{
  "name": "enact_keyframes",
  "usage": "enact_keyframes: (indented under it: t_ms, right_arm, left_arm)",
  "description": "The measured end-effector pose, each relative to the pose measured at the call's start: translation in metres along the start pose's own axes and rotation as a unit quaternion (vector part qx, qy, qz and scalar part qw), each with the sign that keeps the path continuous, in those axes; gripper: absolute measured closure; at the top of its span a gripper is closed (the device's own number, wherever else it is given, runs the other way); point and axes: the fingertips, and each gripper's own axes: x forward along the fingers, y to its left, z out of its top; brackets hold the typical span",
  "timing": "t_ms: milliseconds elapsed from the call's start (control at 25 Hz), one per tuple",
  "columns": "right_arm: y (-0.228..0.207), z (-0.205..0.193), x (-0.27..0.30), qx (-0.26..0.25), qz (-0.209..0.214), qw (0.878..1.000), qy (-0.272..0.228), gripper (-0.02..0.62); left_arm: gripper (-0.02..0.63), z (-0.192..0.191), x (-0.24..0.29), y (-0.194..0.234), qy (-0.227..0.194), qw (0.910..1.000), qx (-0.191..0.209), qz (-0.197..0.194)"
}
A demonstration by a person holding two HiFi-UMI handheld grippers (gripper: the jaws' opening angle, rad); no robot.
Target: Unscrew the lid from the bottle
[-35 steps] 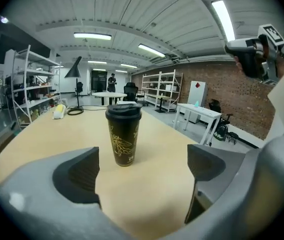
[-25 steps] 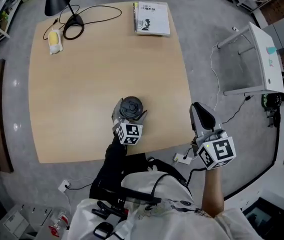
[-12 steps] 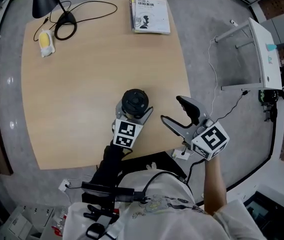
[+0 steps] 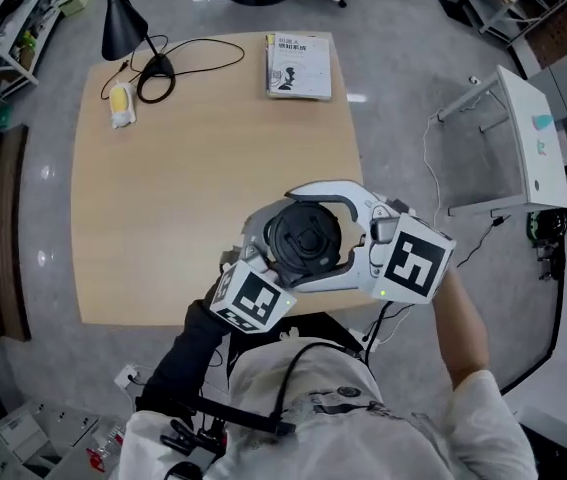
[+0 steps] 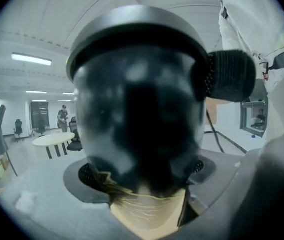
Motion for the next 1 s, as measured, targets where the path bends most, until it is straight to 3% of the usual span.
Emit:
enact_keyframes:
  t_ms: [80, 120, 160, 240, 280, 320, 360, 400, 440, 520, 600, 640, 720, 760, 800, 920, 1000]
  right_arm:
    - [0.023, 0.014, -0.022, -0.046, 0.082, 0.995, -0.014, 0.12]
    - [0.038, 0.02, -0.036, -0.073, 0.146, 0.986, -0.025, 0.119]
    - [0.054, 0.024, -0.052, -0.099, 0.22, 0.97, -0.039, 0.118]
    - [0.081, 0.033, -0.082, -0.121, 0.361, 0.922, -0.076, 0.118]
    - [0.088, 0.037, -0.091, -0.108, 0.404, 0.904, -0.09, 0.118]
    - [0.09, 0.04, -0.095, -0.079, 0.416, 0.901, -0.092, 0.111]
    - [0.086, 0.039, -0.096, -0.045, 0.395, 0.913, -0.084, 0.033]
    - [0.078, 0.038, -0.098, -0.015, 0.348, 0.934, -0.081, 0.005]
    - [0.068, 0.041, -0.101, 0.013, 0.284, 0.954, -0.098, 0.005]
    - [0.048, 0.046, -0.107, 0.063, 0.138, 0.977, -0.15, 0.005]
    - [0.04, 0.028, -0.097, 0.065, 0.015, 0.99, -0.123, 0.005]
    - [0.036, 0.02, -0.088, 0.054, -0.034, 0.993, -0.101, 0.005]
    - [0.029, 0.028, -0.072, 0.018, -0.086, 0.991, -0.1, 0.019]
    - [0.03, 0.036, -0.067, -0.007, -0.08, 0.991, -0.11, 0.102]
    - [0.035, 0.042, -0.064, -0.032, -0.056, 0.992, -0.111, 0.136]
    - [0.061, 0.048, -0.065, -0.094, 0.055, 0.99, -0.086, 0.158]
    - [0.083, 0.054, -0.073, -0.122, 0.157, 0.976, -0.083, 0.158]
  left_arm:
    - [0.195, 0.021, -0.002, -0.025, -0.001, 0.9991, 0.009, -0.04]
    - [0.195, 0.033, -0.002, -0.042, -0.004, 0.9973, 0.009, -0.073]
    - [0.195, 0.045, -0.002, -0.061, -0.009, 0.9939, 0.007, -0.109]
    - [0.195, 0.069, 0.0, -0.096, -0.025, 0.9853, -0.01, -0.168]
    - [0.195, 0.078, 0.002, -0.107, -0.036, 0.9823, -0.026, -0.182]
    - [0.195, 0.084, 0.005, -0.114, -0.046, 0.981, -0.046, -0.183]
    - [0.195, 0.085, 0.008, -0.116, -0.051, 0.9817, -0.065, -0.172]
    - [0.195, 0.081, 0.011, -0.114, -0.049, 0.9846, -0.079, -0.148]
    - [0.195, 0.073, 0.013, -0.106, -0.04, 0.9891, -0.088, -0.111]
    - [0.195, 0.054, 0.01, -0.074, -0.012, 0.996, -0.089, 0.0]
    - [0.193, 0.037, 0.001, -0.04, 0.017, 0.9901, -0.082, 0.113]
    - [0.193, 0.032, -0.004, -0.03, 0.029, 0.9852, -0.078, 0.15]
    - [0.193, 0.029, -0.007, -0.022, 0.046, 0.9809, -0.062, 0.179]
    - [0.193, 0.029, -0.007, -0.023, 0.05, 0.9824, -0.05, 0.173]
    - [0.193, 0.031, -0.006, -0.027, 0.051, 0.9856, -0.039, 0.156]
    - [0.193, 0.043, -0.012, -0.051, 0.035, 0.9979, -0.009, 0.055]
    - [0.193, 0.054, -0.02, -0.077, 0.017, 0.999, 0.01, -0.04]
